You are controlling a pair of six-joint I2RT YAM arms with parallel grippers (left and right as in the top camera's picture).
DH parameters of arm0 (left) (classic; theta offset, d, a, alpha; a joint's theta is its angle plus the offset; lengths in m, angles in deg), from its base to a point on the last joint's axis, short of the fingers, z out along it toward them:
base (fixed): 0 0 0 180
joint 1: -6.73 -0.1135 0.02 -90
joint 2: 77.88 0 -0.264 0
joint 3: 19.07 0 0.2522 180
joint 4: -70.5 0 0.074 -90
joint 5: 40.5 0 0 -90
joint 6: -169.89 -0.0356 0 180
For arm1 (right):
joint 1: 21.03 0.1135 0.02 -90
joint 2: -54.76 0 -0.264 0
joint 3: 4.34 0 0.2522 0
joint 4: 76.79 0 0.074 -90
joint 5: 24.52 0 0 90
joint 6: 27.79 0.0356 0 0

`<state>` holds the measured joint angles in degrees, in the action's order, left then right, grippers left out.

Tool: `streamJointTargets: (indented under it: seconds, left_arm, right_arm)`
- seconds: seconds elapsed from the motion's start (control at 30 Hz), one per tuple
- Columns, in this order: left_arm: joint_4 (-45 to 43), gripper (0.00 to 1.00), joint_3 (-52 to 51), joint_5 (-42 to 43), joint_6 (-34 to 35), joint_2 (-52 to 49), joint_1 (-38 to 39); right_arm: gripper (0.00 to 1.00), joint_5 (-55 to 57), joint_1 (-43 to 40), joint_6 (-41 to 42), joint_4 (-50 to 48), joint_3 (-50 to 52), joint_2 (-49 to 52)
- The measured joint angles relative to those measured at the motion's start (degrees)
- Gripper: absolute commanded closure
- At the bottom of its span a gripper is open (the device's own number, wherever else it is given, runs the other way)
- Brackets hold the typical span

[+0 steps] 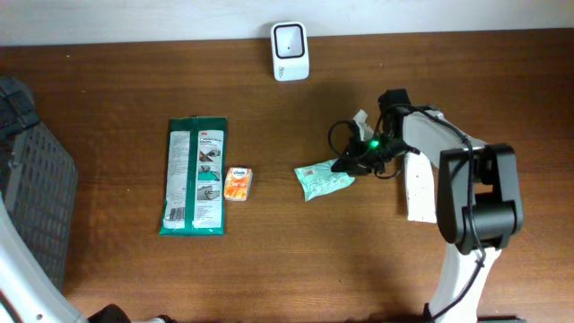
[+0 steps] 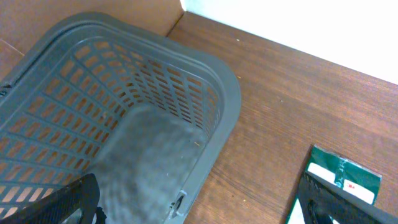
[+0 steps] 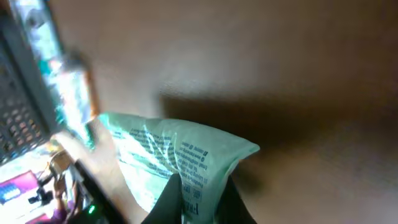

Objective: Scan the item barcode
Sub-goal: 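Carry the mint tissue pack up to the scanner, then place the mint tissue pack near the white tube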

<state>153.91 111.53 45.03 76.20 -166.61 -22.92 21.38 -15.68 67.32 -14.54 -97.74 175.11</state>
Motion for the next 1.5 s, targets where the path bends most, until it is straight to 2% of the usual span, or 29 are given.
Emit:
streamJointTargets:
  seconds: [0.1, 0.2, 0.33, 0.43, 0.53, 0.57, 0.6, 0.63, 0.67, 0.7, 0.73, 0.8, 0.9, 0.97, 1.27, 1.33, 1.43, 1.47, 1.5]
  left_arm:
    - [-0.11, 0.01, 0.0, 0.0, 0.0, 0.0, 0.0]
    - [-0.07, 0.01, 0.0, 0.02, 0.0, 0.0, 0.0]
    - [-0.04, 0.01, 0.0, 0.02, 0.0, 0.0, 0.0]
    - [0.09, 0.01, 0.0, 0.0, 0.0, 0.0, -0.02]
    - [-0.24, 0.01, -0.02, 0.0, 0.0, 0.0, 0.0]
    - [-0.15, 0.01, -0.04, 0.04, 0.0, 0.0, 0.0]
    - [0.04, 0.01, -0.04, 0.0, 0.0, 0.0, 0.0]
    - [0.02, 0.01, -0.04, 0.0, 0.0, 0.0, 0.0]
    - [-0.07, 0.01, -0.04, 0.02, 0.0, 0.0, 0.0]
    - [-0.11, 0.01, -0.04, 0.02, 0.0, 0.0, 0.0]
    - [0.04, 0.01, -0.04, 0.0, 0.0, 0.0, 0.0]
    - [-0.02, 0.01, -0.04, 0.0, 0.0, 0.0, 0.0]
    - [-0.15, 0.01, -0.04, 0.0, 0.0, 0.0, 0.0]
    - [-0.04, 0.01, -0.04, 0.0, 0.0, 0.0, 0.0]
    - [-0.04, 0.01, -0.04, 0.0, 0.0, 0.0, 0.0]
    - [-0.04, 0.01, -0.04, 0.02, 0.0, 0.0, 0.0]
    - [-0.11, 0.01, -0.04, 0.0, 0.0, 0.0, 0.0]
    - [-0.17, 0.01, -0.04, 0.0, 0.0, 0.0, 0.0]
    - [-0.17, 0.01, -0.04, 0.02, 0.0, 0.0, 0.0]
  right_arm:
    - [0.96, -4.7, -2.45, -0.44, 2.67, -3.74, -18.18]
    - [0.96, -6.05, -6.86, 1.14, 4.94, -4.11, -31.74]
    - [0.96, -4.92, -6.16, 5.92, 5.22, -4.87, -37.29]
    - [0.96, 10.56, 3.69, 7.54, 7.63, -17.31, -33.46]
    - [0.96, 27.36, 10.71, 5.18, 14.64, -40.59, -18.32]
    - [0.96, 35.52, 12.61, 2.73, 13.33, -48.68, -10.54]
    - [0.96, 43.21, 14.16, -0.92, 9.73, -52.94, -5.14]
    - [0.96, 54.14, 16.52, -7.5, 1.6, -54.34, 0.59]
    - [0.96, 59.74, 17.88, -11.58, -1.7, -54.4, 3.43]
    - [0.96, 63.67, 18.95, -15.02, -5.66, -54.29, 5.4]
    - [0.96, 67.32, 19.78, -19.63, -14.19, -54.71, 8.17]
    - [0.96, 74.34, 21.38, -33.14, -27.26, -54.95, 15.17]
    - [0.96, 77.13, 21.97, -45.9, -37.7, -54.93, 21.53]
    - [0.96, 77.55, 22.03, -51.04, -39.06, -54.93, 23.3]
    - [0.96, 77.07, 22.08, -52.94, -37.62, -54.95, 23.32]
    - [0.96, 76.39, 22.12, -51.04, -36.11, -54.95, 23.3]
    - [0.96, 72.65, 22.18, -42.21, -28.13, -54.95, 22.77]
    - [0.96, 69.07, 22.08, -34.69, -19.69, -54.82, 19.71]
    - [0.96, 67.25, 21.94, -31.06, -15.67, -54.71, 16.94]
